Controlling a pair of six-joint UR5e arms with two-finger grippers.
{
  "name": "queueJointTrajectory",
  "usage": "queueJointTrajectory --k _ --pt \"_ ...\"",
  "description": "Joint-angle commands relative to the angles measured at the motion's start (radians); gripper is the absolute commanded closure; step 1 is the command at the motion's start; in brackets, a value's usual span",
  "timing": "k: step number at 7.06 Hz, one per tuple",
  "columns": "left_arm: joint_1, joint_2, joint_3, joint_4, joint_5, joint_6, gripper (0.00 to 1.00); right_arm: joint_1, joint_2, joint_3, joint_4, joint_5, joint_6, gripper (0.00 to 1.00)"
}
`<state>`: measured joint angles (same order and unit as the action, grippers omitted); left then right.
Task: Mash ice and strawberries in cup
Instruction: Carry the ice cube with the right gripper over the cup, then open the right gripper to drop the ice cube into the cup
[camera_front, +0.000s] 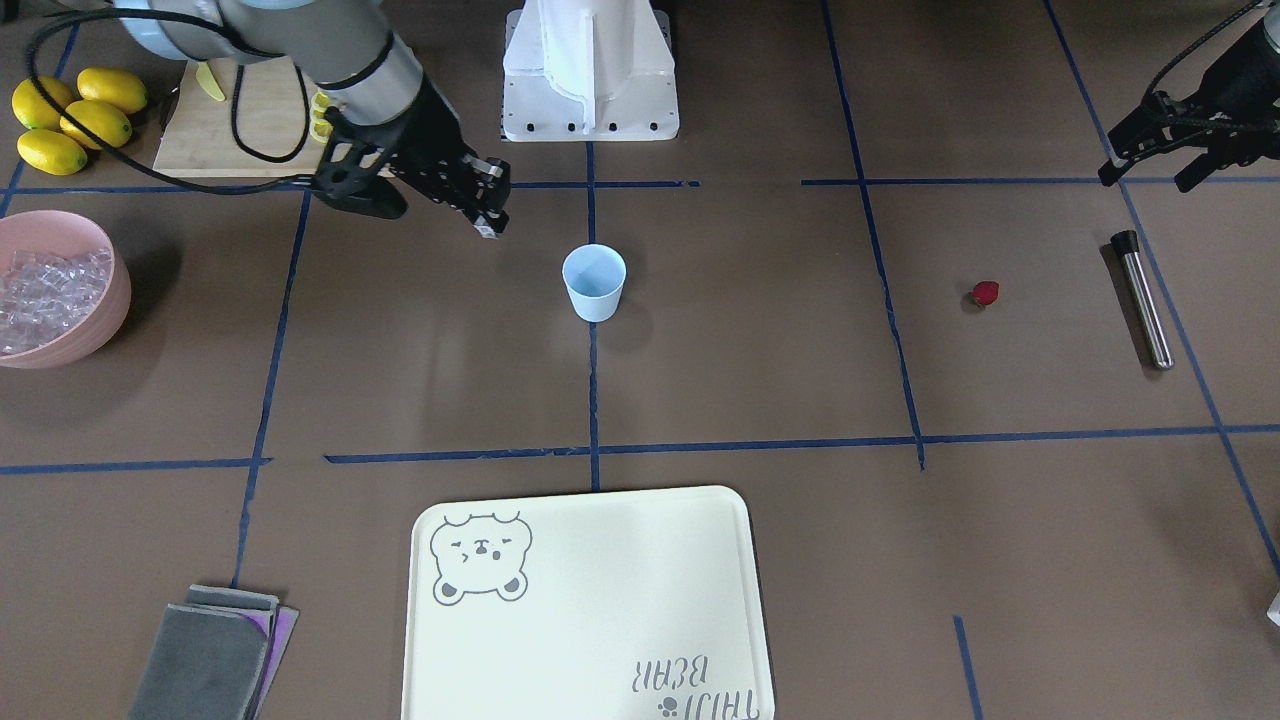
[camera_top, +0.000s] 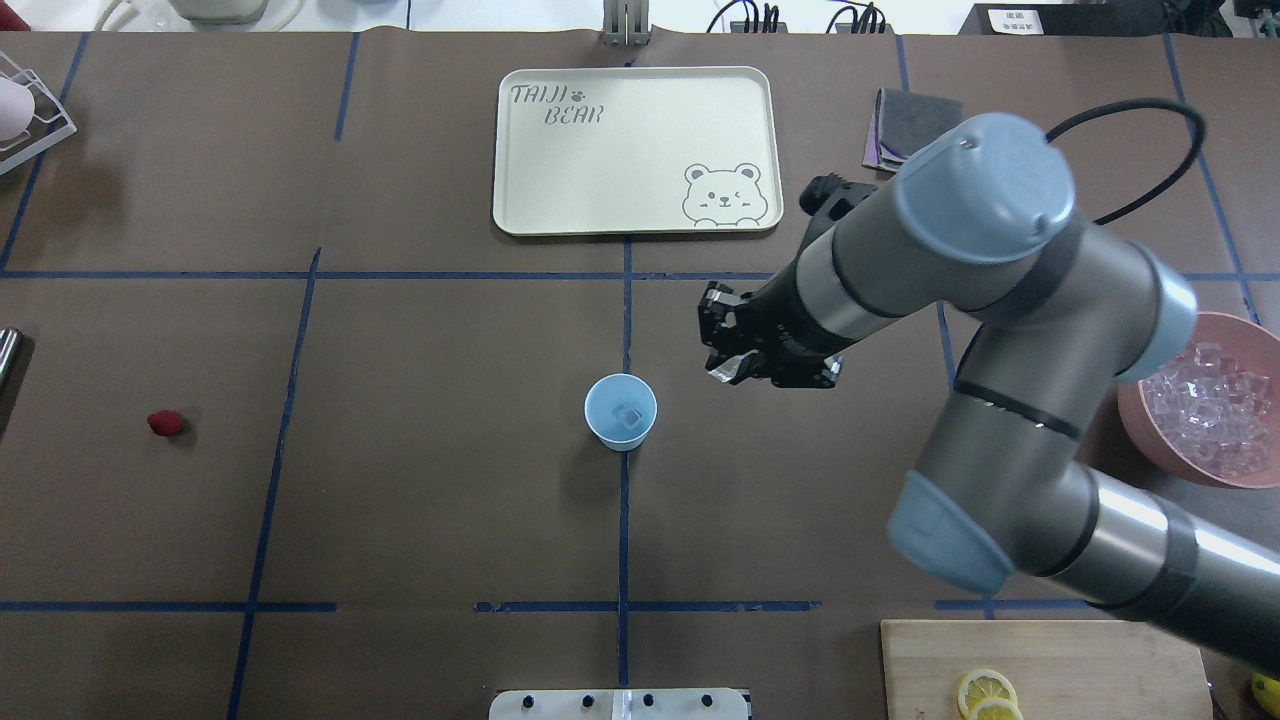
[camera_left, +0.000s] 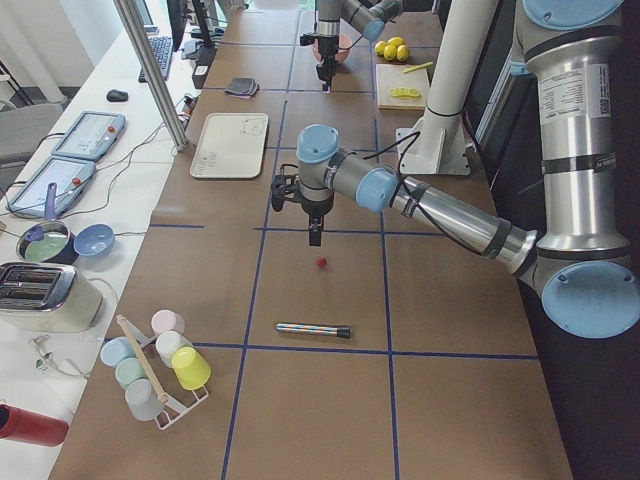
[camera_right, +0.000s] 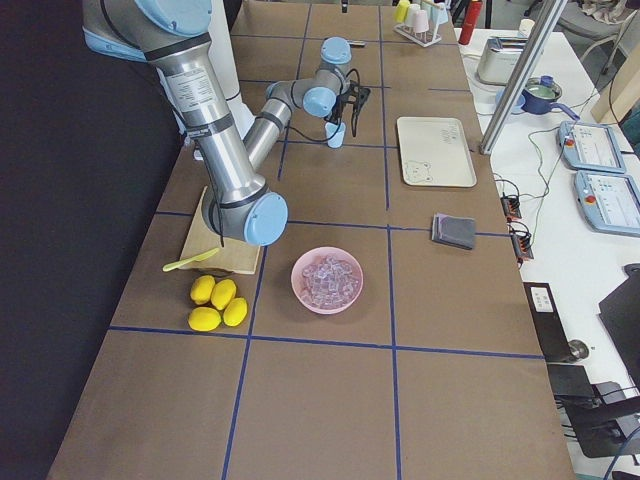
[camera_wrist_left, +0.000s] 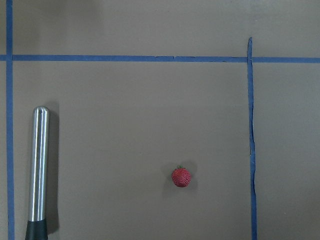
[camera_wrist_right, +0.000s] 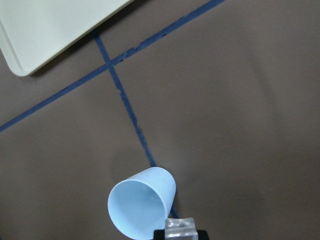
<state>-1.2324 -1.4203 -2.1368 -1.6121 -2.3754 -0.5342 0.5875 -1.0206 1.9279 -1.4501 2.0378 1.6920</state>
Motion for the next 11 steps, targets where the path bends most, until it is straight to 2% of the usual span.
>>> queueJointTrajectory --k 1,2,4,5,6,8,9,10,11 --pt "0.001 0.000 -0.002 -0.002 -0.001 -0.001 0.00 -0.095 0.103 -0.125 -0.003 -0.092 0.002 0.99" --pt "-0.001 0.000 -0.002 -0.002 -0.001 -0.003 0.00 -0.112 0.108 -0.136 0.000 -0.123 0.000 0.99" --pt "0.001 0.000 -0.003 -0.002 -0.005 -0.003 0.00 -0.116 0.161 -0.220 0.002 -0.126 -0.005 0.96" --pt "-0.001 0.000 -0.003 -0.002 -0.005 -0.003 0.00 -0.123 0.162 -0.234 0.002 -0.126 -0.008 0.65" --pt "-0.001 0.000 -0.008 -0.002 -0.007 -0.003 0.00 -0.123 0.162 -0.236 -0.001 -0.128 -0.006 0.01" --pt "-0.001 0.000 -0.015 -0.002 -0.008 -0.003 0.00 -0.121 0.165 -0.262 0.000 -0.128 -0.005 0.01" --pt "-0.001 0.001 -0.012 -0.002 -0.007 -0.003 0.00 -0.063 0.156 -0.212 -0.027 -0.101 -0.002 0.01" --pt "-0.001 0.001 -0.012 -0.002 -0.007 -0.003 0.00 0.047 0.076 -0.097 -0.123 0.007 -0.015 0.00" --pt "-0.002 0.003 -0.014 -0.002 -0.007 -0.003 0.00 0.183 -0.050 0.016 -0.134 0.122 -0.103 0.00"
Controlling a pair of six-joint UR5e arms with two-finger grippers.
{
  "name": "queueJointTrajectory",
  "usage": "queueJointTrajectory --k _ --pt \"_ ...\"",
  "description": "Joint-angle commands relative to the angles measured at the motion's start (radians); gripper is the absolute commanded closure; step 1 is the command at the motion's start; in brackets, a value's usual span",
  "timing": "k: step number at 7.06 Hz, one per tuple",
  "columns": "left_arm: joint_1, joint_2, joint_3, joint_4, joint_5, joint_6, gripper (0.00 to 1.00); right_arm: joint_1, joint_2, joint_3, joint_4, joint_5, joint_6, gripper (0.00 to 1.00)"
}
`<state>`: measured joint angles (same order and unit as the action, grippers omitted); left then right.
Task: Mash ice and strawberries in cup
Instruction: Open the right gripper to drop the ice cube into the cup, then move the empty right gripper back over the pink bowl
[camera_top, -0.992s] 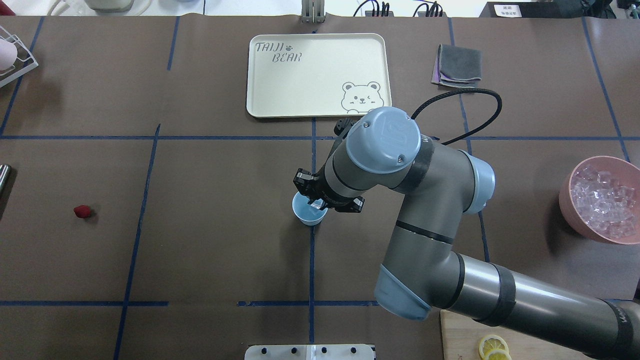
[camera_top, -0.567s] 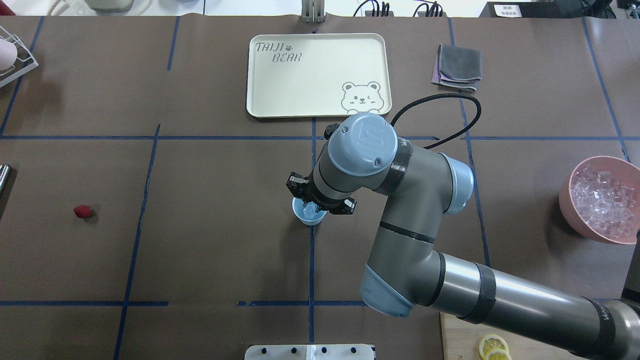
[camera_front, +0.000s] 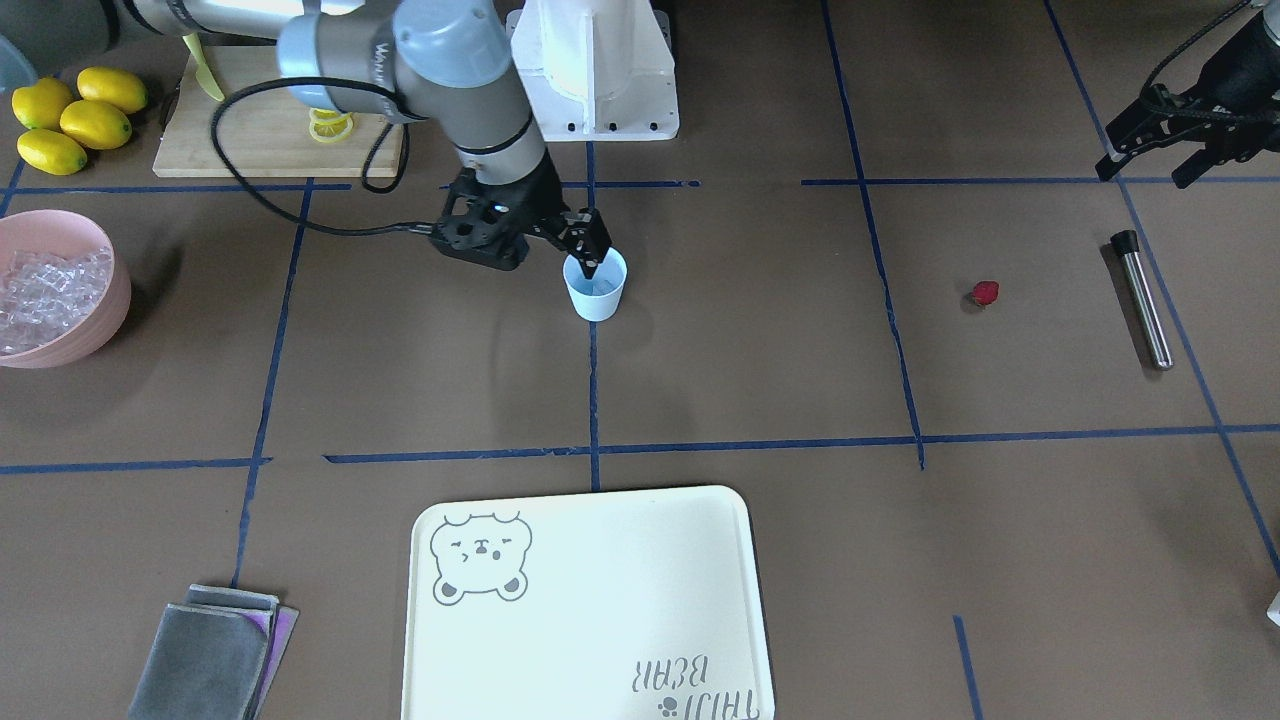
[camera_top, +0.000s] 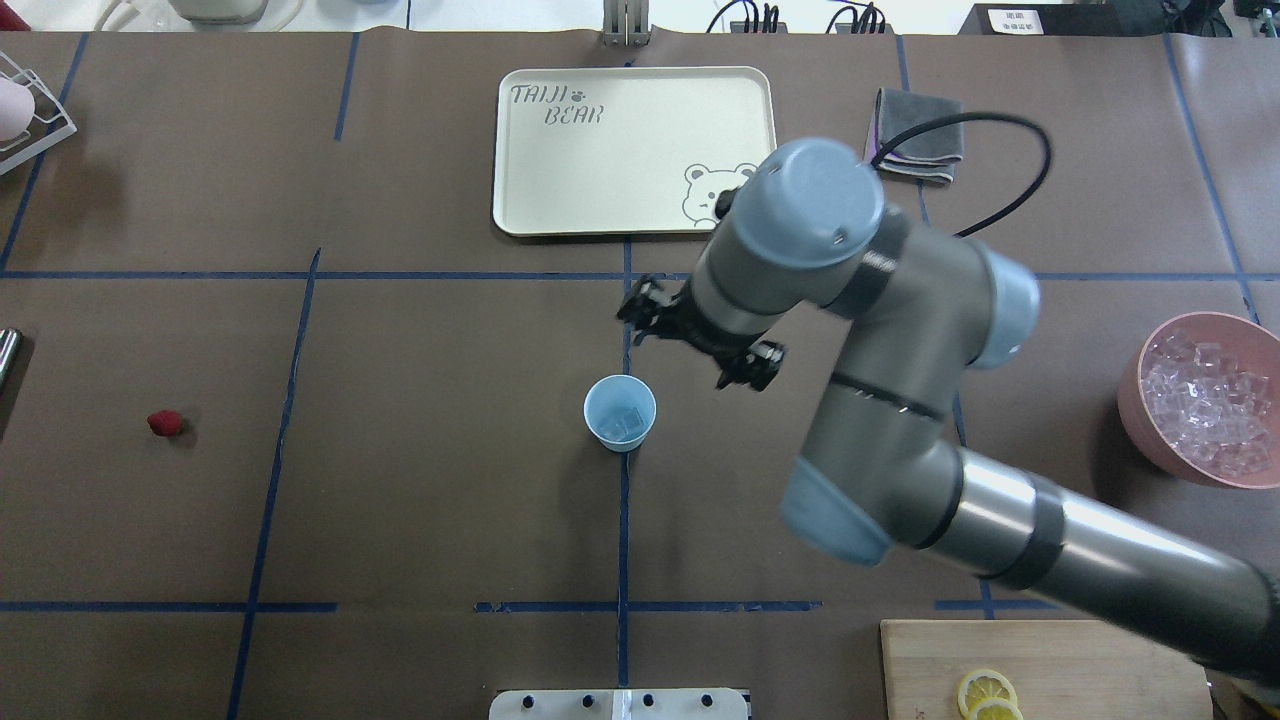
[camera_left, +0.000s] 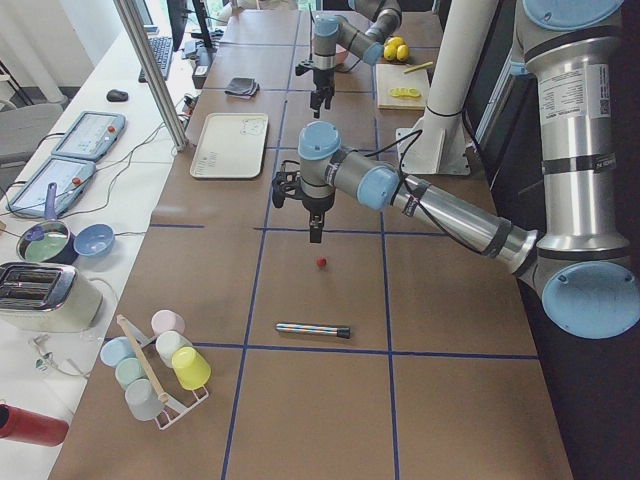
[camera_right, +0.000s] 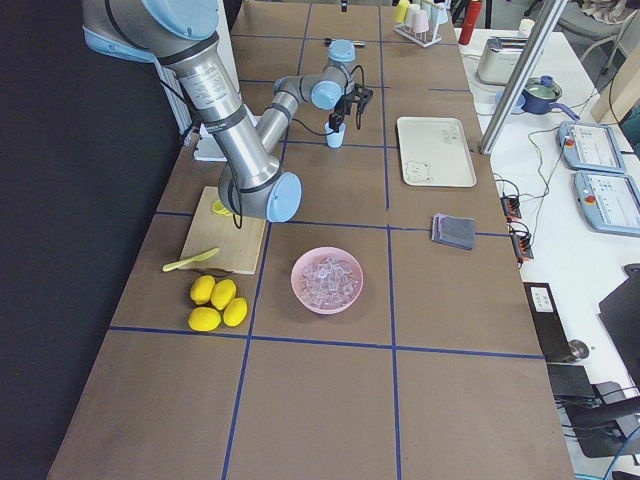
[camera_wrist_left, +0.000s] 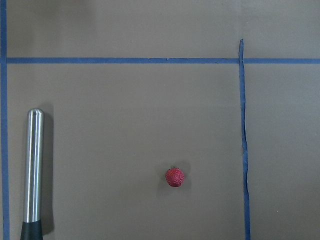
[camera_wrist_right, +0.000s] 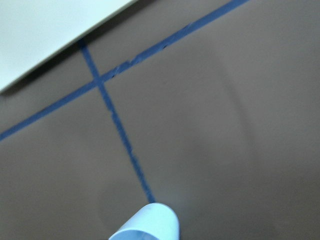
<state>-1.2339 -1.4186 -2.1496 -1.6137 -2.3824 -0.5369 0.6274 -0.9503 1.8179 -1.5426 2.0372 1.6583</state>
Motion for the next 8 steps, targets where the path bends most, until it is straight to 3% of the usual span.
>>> queueJointTrajectory --k 1,3,5,6,8 --pt "-0.001 0.001 -0.001 0.001 0.000 0.000 0.00 0.223 -0.263 0.197 -0.045 0.170 -0.236 0.00" --pt "-0.001 0.018 -0.001 0.000 -0.001 0.000 0.00 0.364 -0.523 0.228 -0.030 0.175 -0.537 0.00" --pt "-0.001 0.023 0.001 0.000 -0.001 0.000 0.00 0.460 -0.692 0.201 -0.030 0.178 -0.759 0.00" --pt "0.001 0.023 0.004 -0.002 0.000 0.000 0.00 0.510 -0.714 0.152 -0.030 0.181 -0.882 0.00" --pt "0.001 0.023 0.004 -0.002 -0.001 0.000 0.00 0.508 -0.743 0.092 -0.028 0.179 -0.897 0.00"
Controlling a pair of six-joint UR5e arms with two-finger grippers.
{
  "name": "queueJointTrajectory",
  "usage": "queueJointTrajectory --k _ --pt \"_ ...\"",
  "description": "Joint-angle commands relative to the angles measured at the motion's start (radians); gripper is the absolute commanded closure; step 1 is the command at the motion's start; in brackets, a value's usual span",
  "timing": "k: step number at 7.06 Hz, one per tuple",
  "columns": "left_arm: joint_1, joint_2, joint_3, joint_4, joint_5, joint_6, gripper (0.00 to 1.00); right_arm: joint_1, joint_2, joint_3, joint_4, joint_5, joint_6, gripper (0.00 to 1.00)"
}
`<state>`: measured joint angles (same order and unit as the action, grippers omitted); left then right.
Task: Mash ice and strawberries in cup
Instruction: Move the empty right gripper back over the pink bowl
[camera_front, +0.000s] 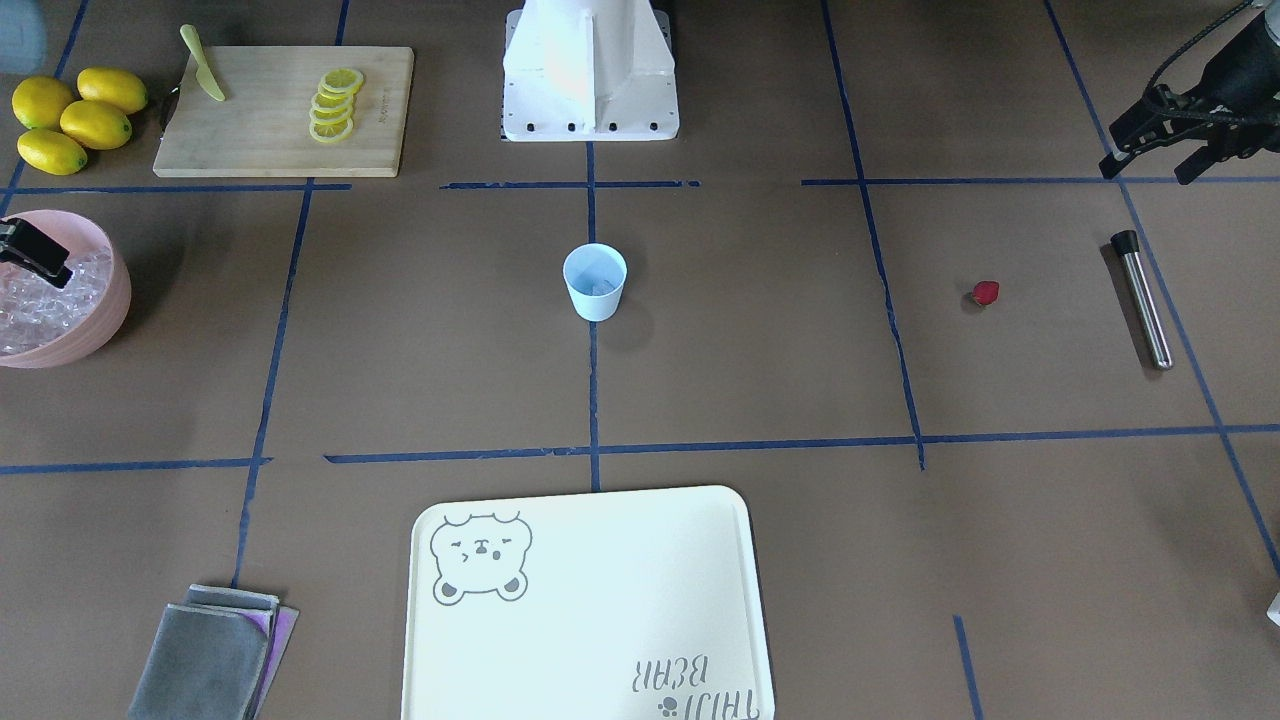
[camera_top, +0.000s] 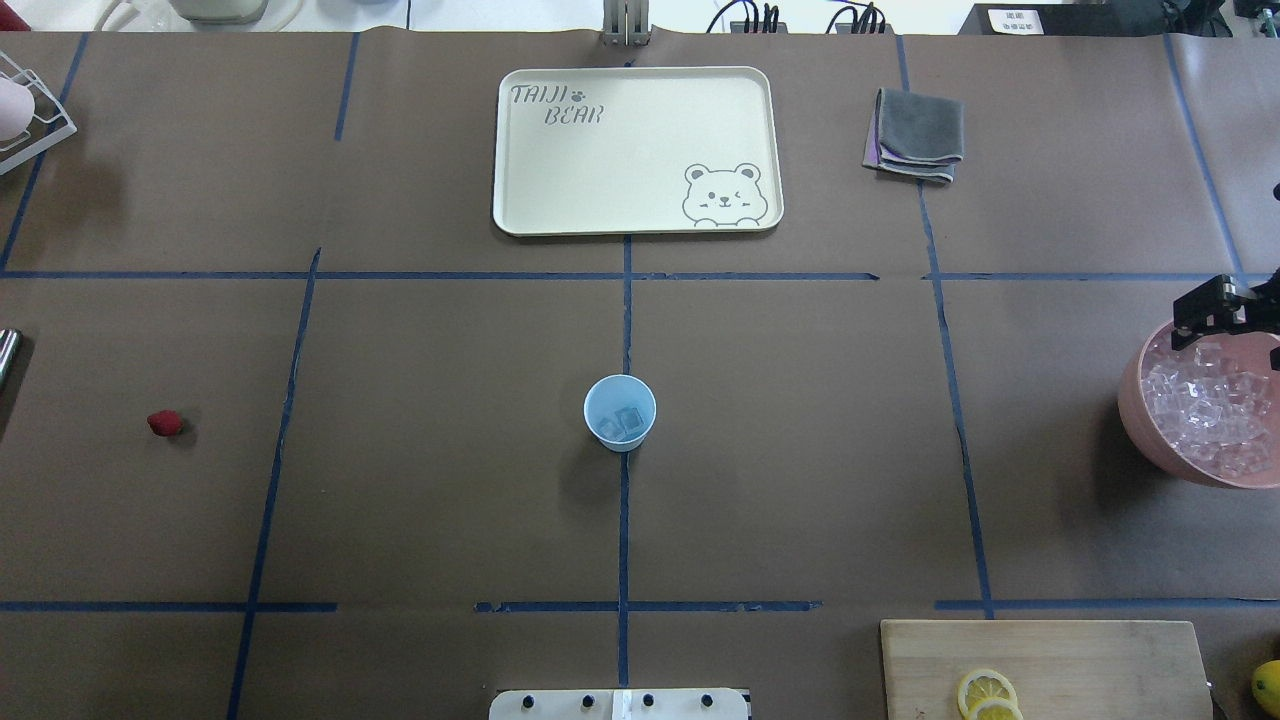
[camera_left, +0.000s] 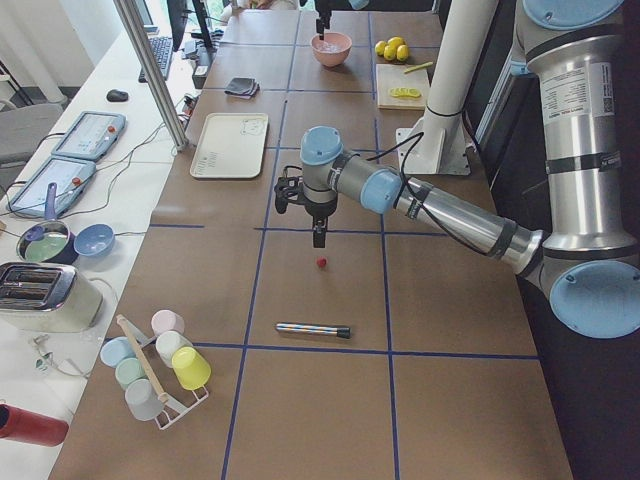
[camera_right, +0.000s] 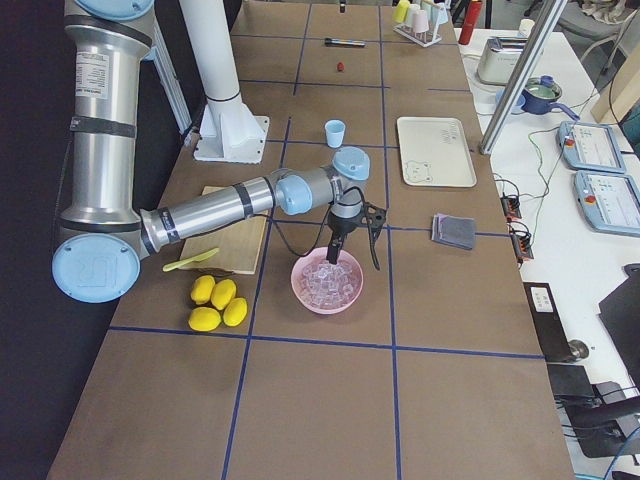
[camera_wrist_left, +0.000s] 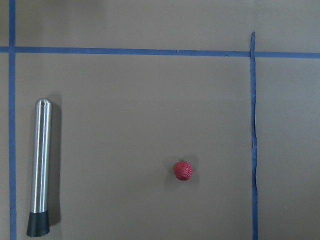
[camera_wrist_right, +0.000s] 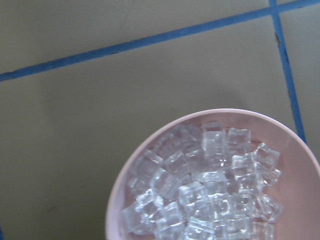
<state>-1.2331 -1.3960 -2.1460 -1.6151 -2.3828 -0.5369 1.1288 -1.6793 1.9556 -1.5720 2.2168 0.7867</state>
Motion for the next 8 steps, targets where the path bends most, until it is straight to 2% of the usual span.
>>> queueJointTrajectory --k 1,5,6,7,8 --pt "0.000 0.000 0.001 0.000 0.000 0.000 0.00 0.006 -0.019 -0.059 0.067 -0.006 -0.023 0.00" --pt "0.000 0.000 0.000 0.000 0.000 0.000 0.00 -0.061 -0.030 -0.073 0.113 -0.009 0.006 0.00" --pt "0.000 0.000 -0.002 0.000 0.000 0.000 0.00 -0.063 -0.081 -0.075 0.154 -0.008 0.002 0.01" --pt "0.000 0.000 0.000 0.000 0.002 0.000 0.00 -0.069 -0.105 -0.098 0.218 -0.006 0.020 0.03" --pt "0.000 0.000 0.000 0.000 0.002 0.000 0.00 -0.081 -0.097 -0.102 0.221 -0.005 0.029 0.07"
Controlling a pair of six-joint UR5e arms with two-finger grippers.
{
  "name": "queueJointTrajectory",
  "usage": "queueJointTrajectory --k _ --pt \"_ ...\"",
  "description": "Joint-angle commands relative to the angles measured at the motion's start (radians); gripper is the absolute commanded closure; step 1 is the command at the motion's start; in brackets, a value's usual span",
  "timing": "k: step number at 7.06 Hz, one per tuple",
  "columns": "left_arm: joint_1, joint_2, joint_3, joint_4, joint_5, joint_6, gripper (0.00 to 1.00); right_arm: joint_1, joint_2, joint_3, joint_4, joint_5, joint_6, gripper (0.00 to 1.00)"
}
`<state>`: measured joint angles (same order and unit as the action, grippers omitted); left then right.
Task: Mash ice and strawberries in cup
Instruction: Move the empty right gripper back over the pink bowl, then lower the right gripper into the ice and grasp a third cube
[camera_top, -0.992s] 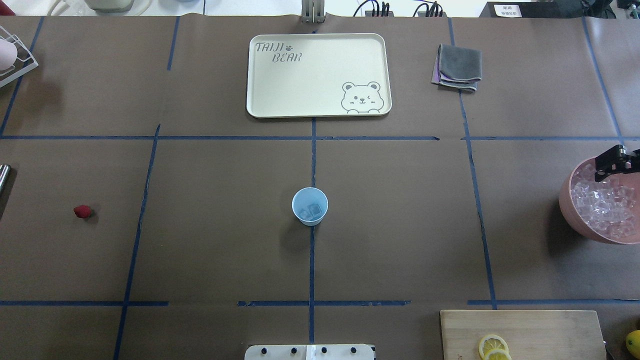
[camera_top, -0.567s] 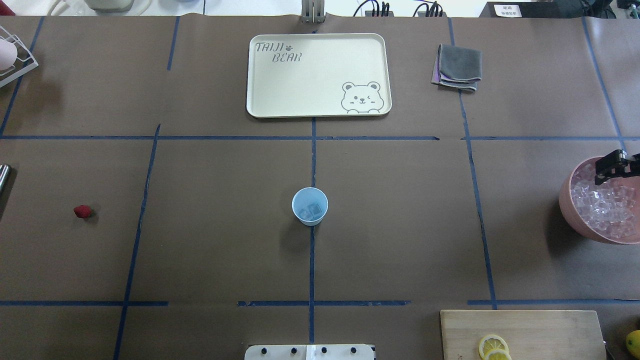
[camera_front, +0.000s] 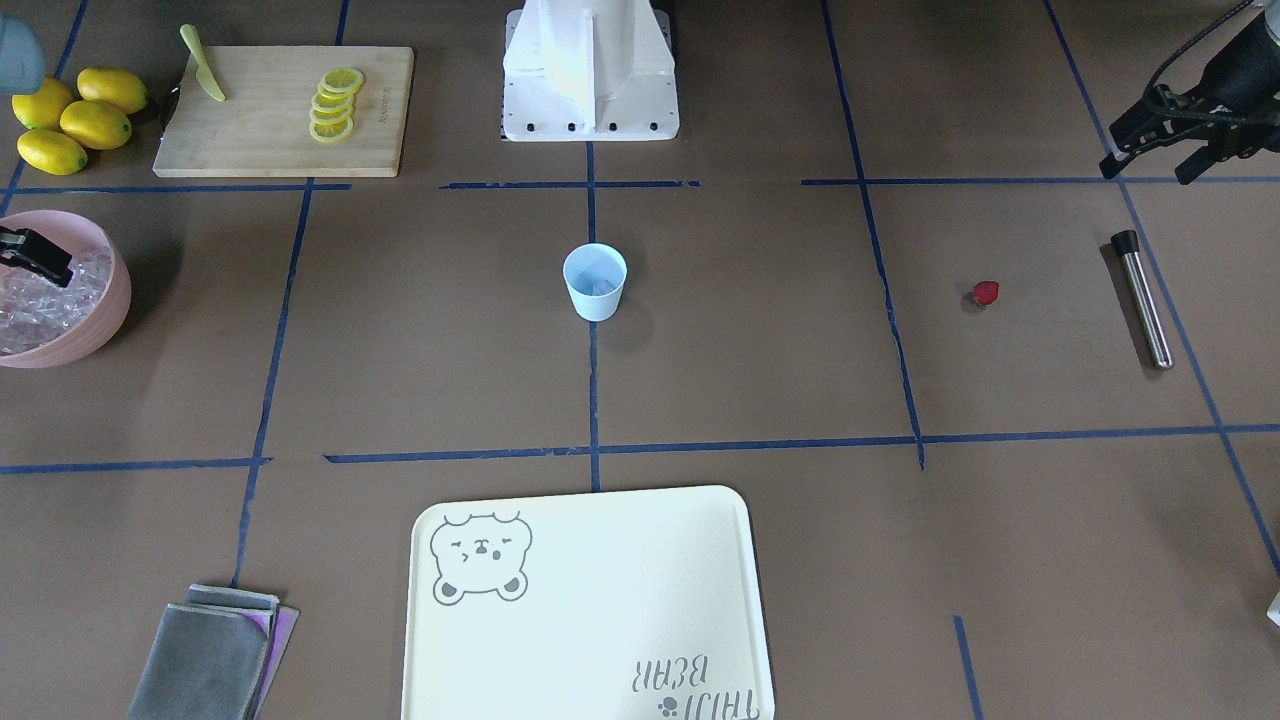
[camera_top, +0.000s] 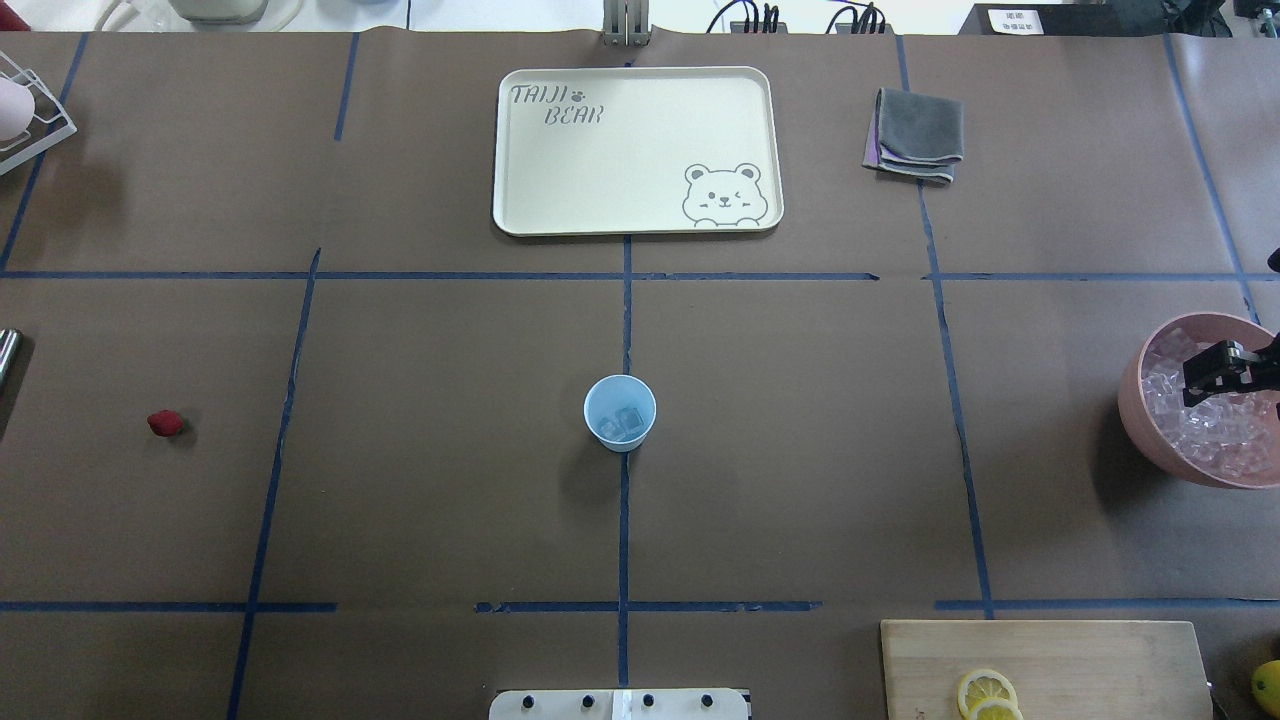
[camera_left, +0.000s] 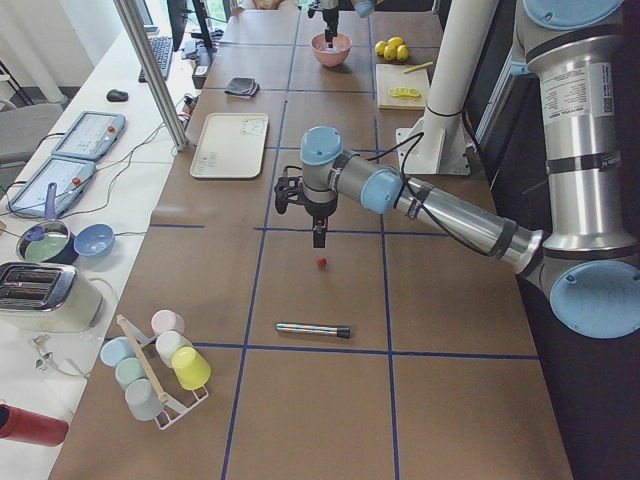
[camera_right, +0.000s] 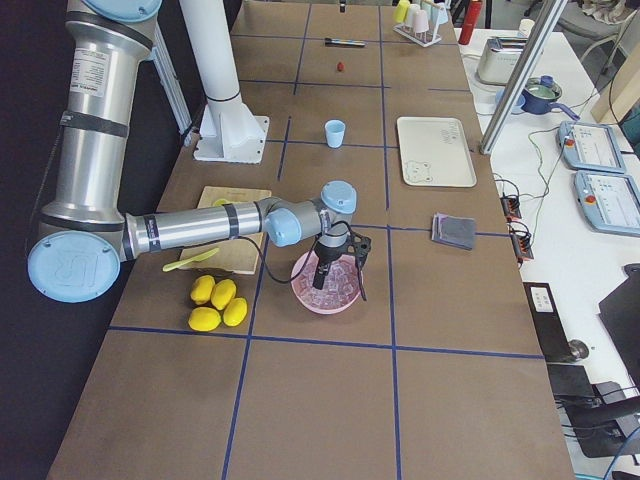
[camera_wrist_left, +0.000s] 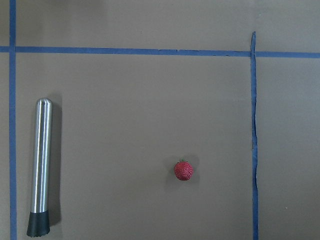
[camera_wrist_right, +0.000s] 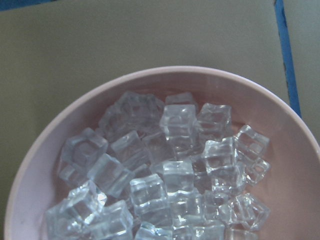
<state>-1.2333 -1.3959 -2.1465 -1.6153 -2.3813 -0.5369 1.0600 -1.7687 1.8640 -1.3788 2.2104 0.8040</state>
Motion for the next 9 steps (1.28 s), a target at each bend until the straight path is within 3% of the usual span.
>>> queueJointTrajectory --k 1,2,4,5,8,9 --pt "0.000 0.000 0.000 0.000 0.001 0.000 0.00 -0.026 0.005 -0.011 0.027 0.002 0.039 0.10" --pt "0.000 0.000 0.000 0.000 0.002 0.000 0.00 -0.026 0.011 -0.012 0.029 0.003 0.043 0.11" --pt "0.000 0.000 -0.001 0.000 0.001 0.000 0.00 -0.026 0.011 -0.016 0.027 0.002 0.041 0.29" --pt "0.000 0.000 -0.001 0.000 0.002 0.000 0.00 -0.026 0.011 -0.016 0.029 0.003 0.044 0.42" --pt "-0.002 0.006 -0.010 0.000 0.001 0.000 0.00 -0.026 0.011 -0.016 0.029 0.008 0.057 0.94" --pt "-0.002 0.006 -0.010 0.000 0.001 0.000 0.00 -0.026 0.011 -0.002 0.029 0.017 0.057 1.00"
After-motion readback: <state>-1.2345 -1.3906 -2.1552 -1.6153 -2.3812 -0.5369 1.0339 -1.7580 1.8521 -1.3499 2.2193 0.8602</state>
